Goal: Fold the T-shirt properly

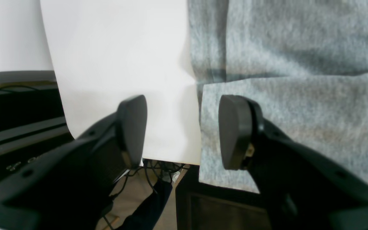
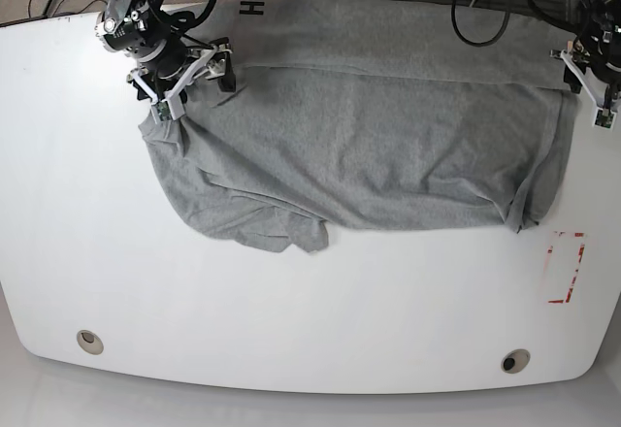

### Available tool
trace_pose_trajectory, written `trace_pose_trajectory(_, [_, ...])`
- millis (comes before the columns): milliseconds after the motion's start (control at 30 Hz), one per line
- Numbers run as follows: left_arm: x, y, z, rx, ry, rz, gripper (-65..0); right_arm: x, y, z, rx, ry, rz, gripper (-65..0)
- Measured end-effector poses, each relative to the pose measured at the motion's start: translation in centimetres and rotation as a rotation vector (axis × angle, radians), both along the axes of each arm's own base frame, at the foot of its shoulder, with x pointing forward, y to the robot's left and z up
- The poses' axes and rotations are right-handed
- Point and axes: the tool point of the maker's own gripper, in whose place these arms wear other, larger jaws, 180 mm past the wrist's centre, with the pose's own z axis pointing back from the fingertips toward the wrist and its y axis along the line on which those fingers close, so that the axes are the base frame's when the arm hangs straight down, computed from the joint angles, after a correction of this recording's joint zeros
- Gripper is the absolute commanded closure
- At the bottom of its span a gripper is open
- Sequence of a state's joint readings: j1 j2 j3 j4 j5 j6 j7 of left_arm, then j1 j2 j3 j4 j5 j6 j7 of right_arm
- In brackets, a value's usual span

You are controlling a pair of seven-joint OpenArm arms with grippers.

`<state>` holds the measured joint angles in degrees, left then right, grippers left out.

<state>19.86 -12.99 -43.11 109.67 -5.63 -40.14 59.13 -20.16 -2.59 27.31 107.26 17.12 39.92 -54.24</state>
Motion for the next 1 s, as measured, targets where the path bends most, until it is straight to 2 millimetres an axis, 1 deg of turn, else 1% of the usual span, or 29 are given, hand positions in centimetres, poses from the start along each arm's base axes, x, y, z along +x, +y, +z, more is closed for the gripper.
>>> trace_pose_trajectory(200, [0.0,0.0,0.0,0.000,0.001,0.001,-33.8,0.0,0.2,-0.3,0.011,0.006,-0.001,-33.9])
trace_pose_trajectory(400, [0.0,0.0,0.0,-0.001,0.000,0.000,-33.8,-0.1,0.2,-0.4,0.012,0.009,-0.001,-23.0])
trace_pose_trajectory(500, [0.0,0.0,0.0,-0.001,0.000,0.000,-33.8,-0.1,0.2,-0.4,0.013,0.009,-0.002,-15.9])
trace_pose_trajectory(667, [0.0,-0.1,0.0,-0.001,0.000,0.000,-33.8,0.0,0.3,-0.3,0.019,0.005,-0.002,-0.2])
trace_pose_trajectory(800, [0.1,-0.3,-0.2,-0.004,0.004,-0.010,-33.8,-0.1,0.3,-0.3,0.018,0.006,-0.002,0.0])
trace_pose_trajectory(933, [0.5,-1.2,-0.5,-0.014,0.012,-0.039,-33.8,0.0,0.3,-0.2,0.018,0.003,-0.002,0.0])
trace_pose_trajectory(1000, [0.8,-1.7,-0.7,-0.027,0.010,-0.052,-33.8,0.1,0.3,0.1,0.012,-0.007,0.000,0.0])
